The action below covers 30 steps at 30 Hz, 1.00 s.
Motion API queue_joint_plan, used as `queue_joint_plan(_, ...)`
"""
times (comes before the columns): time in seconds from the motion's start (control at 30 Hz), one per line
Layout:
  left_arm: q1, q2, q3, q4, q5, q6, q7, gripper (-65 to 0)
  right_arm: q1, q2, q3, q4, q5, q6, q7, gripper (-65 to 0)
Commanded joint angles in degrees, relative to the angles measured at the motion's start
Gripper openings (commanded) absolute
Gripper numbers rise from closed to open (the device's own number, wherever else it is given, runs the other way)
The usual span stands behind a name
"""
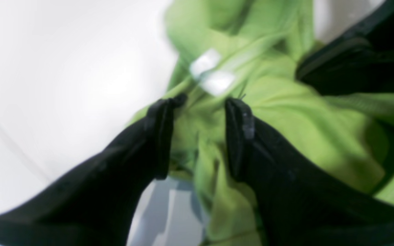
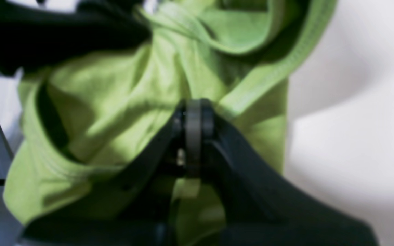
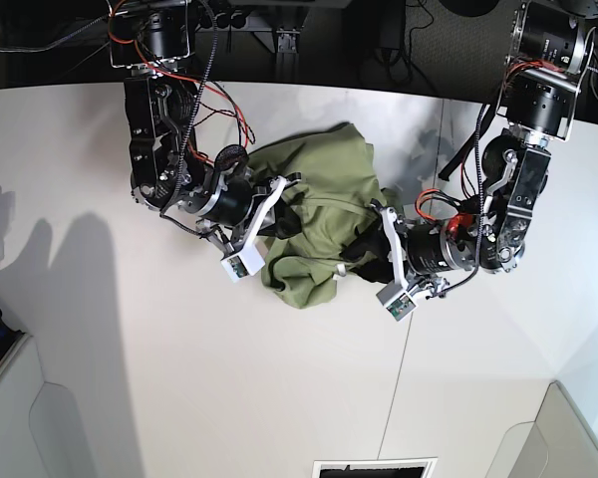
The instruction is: Layout the t-shirt on the table in an organized manner, then fold the t-shirt properly
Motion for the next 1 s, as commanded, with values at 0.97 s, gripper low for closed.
queue_joint_plan(0.97,0.9,-9.8,-0.6,23.9,-9.1,1.2,8.4,-41.4,-7.8,3.1,0.1,21.6,3.3,-0.7,-2.4,-65.0)
